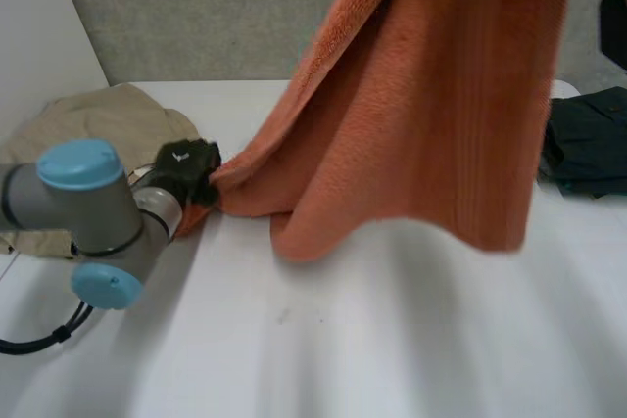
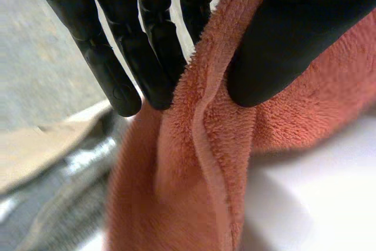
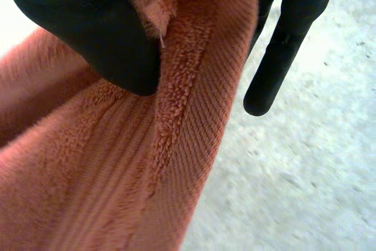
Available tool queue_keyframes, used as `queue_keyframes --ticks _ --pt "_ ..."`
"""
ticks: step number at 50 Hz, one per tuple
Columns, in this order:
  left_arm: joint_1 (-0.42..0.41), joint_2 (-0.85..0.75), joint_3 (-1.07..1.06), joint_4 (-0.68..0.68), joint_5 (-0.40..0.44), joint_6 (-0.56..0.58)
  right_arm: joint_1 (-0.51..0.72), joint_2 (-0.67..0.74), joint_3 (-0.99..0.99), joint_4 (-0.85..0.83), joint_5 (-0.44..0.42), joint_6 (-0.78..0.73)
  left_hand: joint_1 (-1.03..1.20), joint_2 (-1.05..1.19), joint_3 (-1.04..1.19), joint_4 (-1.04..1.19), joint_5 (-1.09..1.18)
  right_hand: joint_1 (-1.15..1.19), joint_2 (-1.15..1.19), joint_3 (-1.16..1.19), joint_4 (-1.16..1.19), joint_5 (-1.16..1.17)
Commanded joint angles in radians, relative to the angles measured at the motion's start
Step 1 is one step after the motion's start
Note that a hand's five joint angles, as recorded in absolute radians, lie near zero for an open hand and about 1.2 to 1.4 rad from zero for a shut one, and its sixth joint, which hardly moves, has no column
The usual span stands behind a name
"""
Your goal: Fold the laundry.
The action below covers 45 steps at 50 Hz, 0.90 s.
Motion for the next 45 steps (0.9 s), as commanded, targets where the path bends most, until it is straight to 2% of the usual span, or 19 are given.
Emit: queue_keyframes --ticks 1,7,8,14,18,22,27,30,33,34,37,38,39,42,45 --pt "0.056 0.266 -0.104 -0.015 0.016 0.031 -0.176 0.011 0.05 0.024 -0.008 -0.144 0.247 0.203 0.213 0.199 0.265 0.28 0.225 0.206 0.197 0.219" --pt "0.114 0.533 -0.201 -0.021 0.067 0.111 -0.284 0.075 0.064 0.027 -0.006 -0.237 0.247 0.203 0.213 0.199 0.265 0.28 0.225 0.206 0.197 0.219" --pt "0.128 0.582 -0.216 -0.035 0.103 0.131 -0.298 0.08 0.064 0.03 -0.005 -0.248 0.247 0.203 0.213 0.199 0.265 0.28 0.225 0.206 0.197 0.219" --pt "0.148 0.659 -0.223 -0.188 0.231 0.182 -0.358 0.139 0.088 0.084 -0.006 -0.339 0.247 0.203 0.213 0.199 0.265 0.28 0.225 0.206 0.197 0.219" --pt "0.152 0.613 -0.201 -0.288 0.249 0.231 -0.369 0.225 0.091 0.107 -0.005 -0.369 0.247 0.203 0.213 0.199 0.265 0.28 0.225 0.206 0.197 0.219" --pt "0.154 0.466 -0.137 -0.313 0.242 0.326 -0.369 0.331 0.073 0.104 -0.002 -0.374 0.245 0.201 0.21 0.197 0.262 0.28 0.225 0.206 0.197 0.219" --pt "0.139 0.259 0.045 -0.305 0.175 0.462 -0.371 0.47 -0.025 0.058 0.0 -0.36 0.218 0.174 0.184 0.171 0.236 0.28 0.225 0.206 0.197 0.219" --pt "0.126 0.172 0.168 -0.297 0.148 0.496 -0.371 0.561 -0.135 -0.037 0.013 -0.357 0.218 0.174 0.184 0.171 0.236 0.28 0.225 0.206 0.197 0.219" --pt "0.105 0.083 0.358 -0.233 0.136 0.498 -0.371 0.61 -0.22 -0.163 0.035 -0.36 0.215 0.171 0.181 0.168 0.233 0.28 0.225 0.206 0.197 0.219" --pt "0.1 0.07 0.398 -0.206 0.134 0.495 -0.371 0.627 -0.261 -0.268 0.049 -0.362 0.215 0.171 0.181 0.168 0.233 0.28 0.225 0.206 0.197 0.219" --pt "0.079 0.061 0.492 -0.043 0.136 0.475 -0.372 0.632 -0.291 -0.449 0.058 -0.368 0.224 0.18 0.189 0.176 0.242 0.28 0.225 0.206 0.197 0.219" --pt "0.076 0.062 0.498 0.007 0.133 0.464 -0.375 0.629 -0.292 -0.559 0.058 -0.371 0.233 0.189 0.198 0.185 0.25 0.28 0.225 0.206 0.197 0.219" --pt "0.07 0.069 0.498 0.096 0.128 0.441 -0.377 0.626 -0.292 -0.607 0.057 -0.373 0.239 0.195 0.204 0.191 0.256 0.28 0.225 0.206 0.197 0.219" --pt "0.066 0.092 0.478 0.198 0.128 0.404 -0.372 0.61 -0.286 -0.671 0.056 -0.371 0.247 0.203 0.212 0.199 0.265 0.28 0.225 0.206 0.197 0.219" --pt "0.069 0.173 0.39 0.203 0.133 0.369 -0.368 0.601 -0.257 -0.648 0.052 -0.371 0.247 0.203 0.213 0.199 0.265 0.28 0.225 0.206 0.197 0.219"
